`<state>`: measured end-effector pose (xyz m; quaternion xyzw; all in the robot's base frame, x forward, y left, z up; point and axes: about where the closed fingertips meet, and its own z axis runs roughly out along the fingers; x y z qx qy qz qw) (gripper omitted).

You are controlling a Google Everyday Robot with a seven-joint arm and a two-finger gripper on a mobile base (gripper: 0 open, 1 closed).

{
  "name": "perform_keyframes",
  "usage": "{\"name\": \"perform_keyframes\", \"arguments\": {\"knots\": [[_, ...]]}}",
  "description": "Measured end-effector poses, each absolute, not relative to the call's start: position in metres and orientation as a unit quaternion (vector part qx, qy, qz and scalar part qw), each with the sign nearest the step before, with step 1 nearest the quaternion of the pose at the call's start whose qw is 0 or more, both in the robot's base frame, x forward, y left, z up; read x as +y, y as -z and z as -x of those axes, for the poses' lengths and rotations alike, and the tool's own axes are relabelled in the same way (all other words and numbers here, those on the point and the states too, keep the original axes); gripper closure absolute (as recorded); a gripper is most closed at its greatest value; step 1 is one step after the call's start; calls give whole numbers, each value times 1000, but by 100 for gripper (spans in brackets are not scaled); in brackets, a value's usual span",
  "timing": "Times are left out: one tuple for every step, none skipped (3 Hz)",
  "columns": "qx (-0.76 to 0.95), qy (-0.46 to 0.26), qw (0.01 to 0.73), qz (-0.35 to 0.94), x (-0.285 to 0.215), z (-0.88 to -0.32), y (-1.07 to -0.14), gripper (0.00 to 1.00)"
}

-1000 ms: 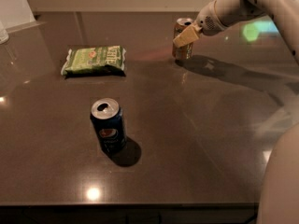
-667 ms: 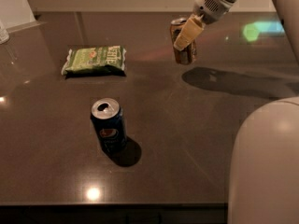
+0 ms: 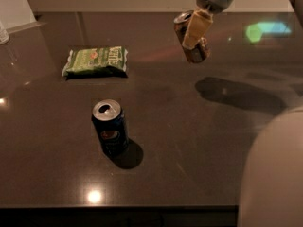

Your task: Knock orange can over

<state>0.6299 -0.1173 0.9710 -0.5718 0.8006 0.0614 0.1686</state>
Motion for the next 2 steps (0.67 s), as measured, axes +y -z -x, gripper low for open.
{"name": "perform_keyframes", "arguments": {"knots": [[794,10,117,596,-134,-599,-967,100],[788,48,68,610,-143,-574,-949,100]]}}
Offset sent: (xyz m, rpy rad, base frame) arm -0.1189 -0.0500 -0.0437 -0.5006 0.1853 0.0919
